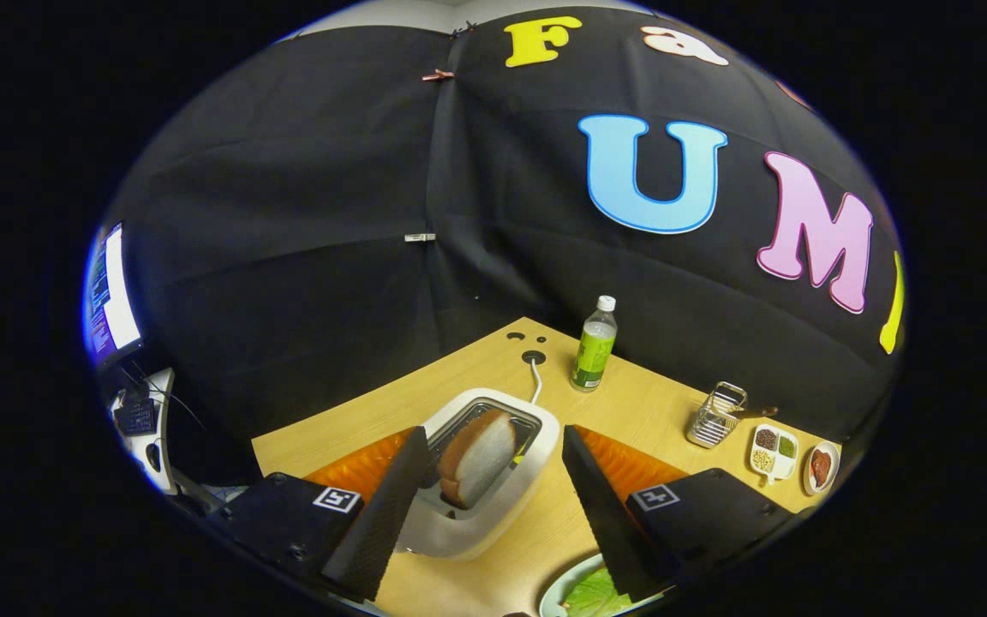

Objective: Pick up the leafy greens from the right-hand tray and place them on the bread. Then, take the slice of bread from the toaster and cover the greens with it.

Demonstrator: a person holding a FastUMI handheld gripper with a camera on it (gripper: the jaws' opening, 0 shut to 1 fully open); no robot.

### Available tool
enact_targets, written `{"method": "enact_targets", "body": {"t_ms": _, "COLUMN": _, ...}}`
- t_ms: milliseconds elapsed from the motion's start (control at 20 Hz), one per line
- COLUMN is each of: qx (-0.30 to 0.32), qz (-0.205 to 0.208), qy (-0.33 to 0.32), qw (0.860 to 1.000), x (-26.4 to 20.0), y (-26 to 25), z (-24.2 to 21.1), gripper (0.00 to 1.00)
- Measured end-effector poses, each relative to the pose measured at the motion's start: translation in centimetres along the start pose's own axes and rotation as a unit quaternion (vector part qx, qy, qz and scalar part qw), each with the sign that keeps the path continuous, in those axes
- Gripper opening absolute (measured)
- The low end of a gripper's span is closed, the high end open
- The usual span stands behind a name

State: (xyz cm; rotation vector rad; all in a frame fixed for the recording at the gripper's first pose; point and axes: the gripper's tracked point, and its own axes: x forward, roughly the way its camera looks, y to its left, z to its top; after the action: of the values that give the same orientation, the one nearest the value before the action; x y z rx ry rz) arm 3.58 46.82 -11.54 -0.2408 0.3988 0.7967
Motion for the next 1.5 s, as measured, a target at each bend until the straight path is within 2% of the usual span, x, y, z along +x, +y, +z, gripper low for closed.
{"method": "enact_targets", "body": {"t_ms": 200, "qx": 0.009, "qz": 0.003, "qy": 0.025, "qw": 1.000, "x": 2.9, "y": 1.3, "z": -1.5, "gripper": 0.98}}
{"method": "enact_targets", "body": {"t_ms": 550, "qx": -0.025, "qz": -0.019, "qy": 0.052, "qw": 0.998, "x": 6.6, "y": 2.0, "z": -3.8, "gripper": 0.98}}
{"method": "enact_targets", "body": {"t_ms": 750, "qx": -0.003, "qz": -0.035, "qy": 0.065, "qw": 0.997, "x": 7.6, "y": 1.5, "z": -4.7, "gripper": 0.93}}
{"method": "enact_targets", "body": {"t_ms": 1150, "qx": 0.002, "qz": -0.060, "qy": 0.067, "qw": 0.996, "x": 7.2, "y": 1.0, "z": -4.6, "gripper": 0.43}}
{"method": "enact_targets", "body": {"t_ms": 1200, "qx": 0.003, "qz": -0.064, "qy": 0.069, "qw": 0.996, "x": 7.0, "y": 0.8, "z": -4.6, "gripper": 0.33}}
{"method": "enact_targets", "body": {"t_ms": 1300, "qx": 0.018, "qz": -0.047, "qy": 0.079, "qw": 0.996, "x": 7.1, "y": 1.2, "z": -4.9, "gripper": 0.25}}
{"method": "enact_targets", "body": {"t_ms": 1500, "qx": 0.055, "qz": -0.036, "qy": 0.088, "qw": 0.994, "x": 6.6, "y": 0.8, "z": -4.6, "gripper": 0.19}}
